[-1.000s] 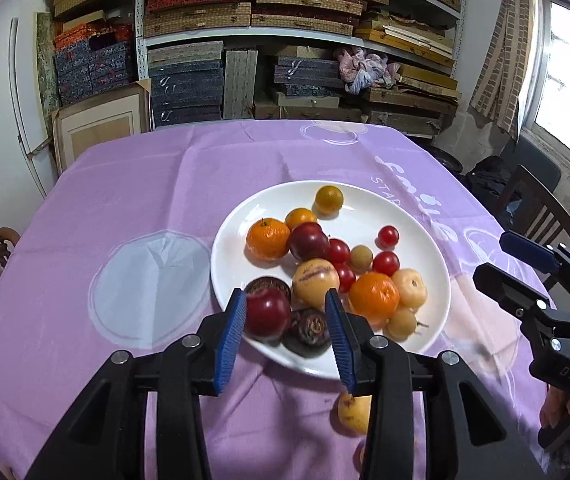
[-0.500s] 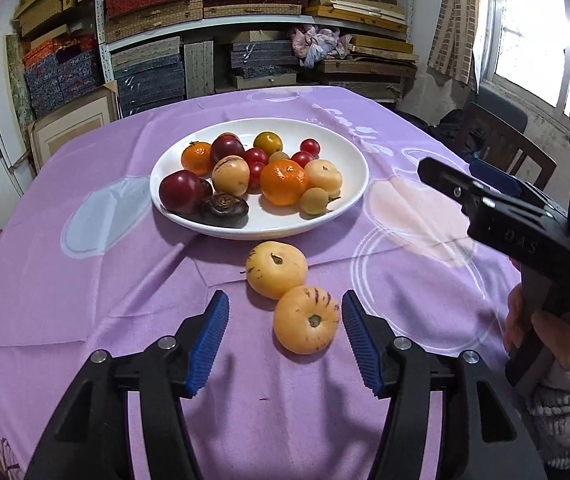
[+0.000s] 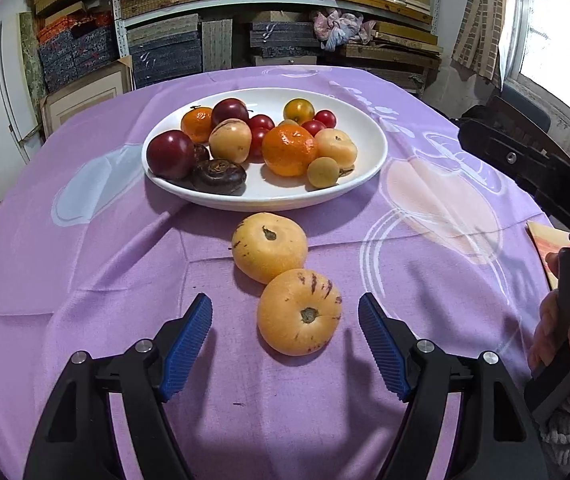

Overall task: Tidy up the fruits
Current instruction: 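Withdraw both open tools from the plate toward the two yellow fruits, then lower the left tool onto the speckled yellow fruit and close it, then close the right tool on the pale yellow fruit while the left tool holds its fruit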

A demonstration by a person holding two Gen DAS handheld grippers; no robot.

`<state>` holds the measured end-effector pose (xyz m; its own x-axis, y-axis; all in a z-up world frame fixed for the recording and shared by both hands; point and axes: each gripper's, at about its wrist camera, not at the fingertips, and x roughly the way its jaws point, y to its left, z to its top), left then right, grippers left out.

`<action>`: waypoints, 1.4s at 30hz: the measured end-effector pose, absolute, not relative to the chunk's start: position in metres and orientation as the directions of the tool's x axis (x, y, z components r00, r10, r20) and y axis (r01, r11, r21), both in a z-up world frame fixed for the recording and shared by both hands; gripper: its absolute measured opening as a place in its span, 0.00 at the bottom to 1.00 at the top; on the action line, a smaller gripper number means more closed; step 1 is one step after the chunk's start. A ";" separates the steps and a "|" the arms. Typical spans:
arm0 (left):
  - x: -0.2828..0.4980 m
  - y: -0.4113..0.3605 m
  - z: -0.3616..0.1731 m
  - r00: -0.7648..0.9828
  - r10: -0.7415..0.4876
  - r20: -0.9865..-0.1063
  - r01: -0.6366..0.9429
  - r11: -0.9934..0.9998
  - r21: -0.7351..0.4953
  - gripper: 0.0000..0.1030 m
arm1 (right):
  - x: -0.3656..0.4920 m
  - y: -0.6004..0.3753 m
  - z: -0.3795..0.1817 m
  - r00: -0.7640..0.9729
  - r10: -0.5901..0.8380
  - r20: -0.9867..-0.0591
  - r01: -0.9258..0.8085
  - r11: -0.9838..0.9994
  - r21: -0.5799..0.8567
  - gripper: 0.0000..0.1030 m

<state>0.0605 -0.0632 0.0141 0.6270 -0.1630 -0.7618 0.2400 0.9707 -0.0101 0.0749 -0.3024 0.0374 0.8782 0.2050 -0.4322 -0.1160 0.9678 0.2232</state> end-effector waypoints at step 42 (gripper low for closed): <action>0.068 -0.013 0.004 0.564 -0.258 -0.785 0.235 0.961 -0.146 0.46 | 0.084 -0.298 0.024 0.854 0.209 -0.477 -0.112 0.968 0.225 0.95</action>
<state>0.0679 -0.0128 0.0042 0.5639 -0.2576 -0.7846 0.2352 0.9608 -0.1464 0.0836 -0.2980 0.0240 0.8537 0.2093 -0.4769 -0.1115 0.9679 0.2251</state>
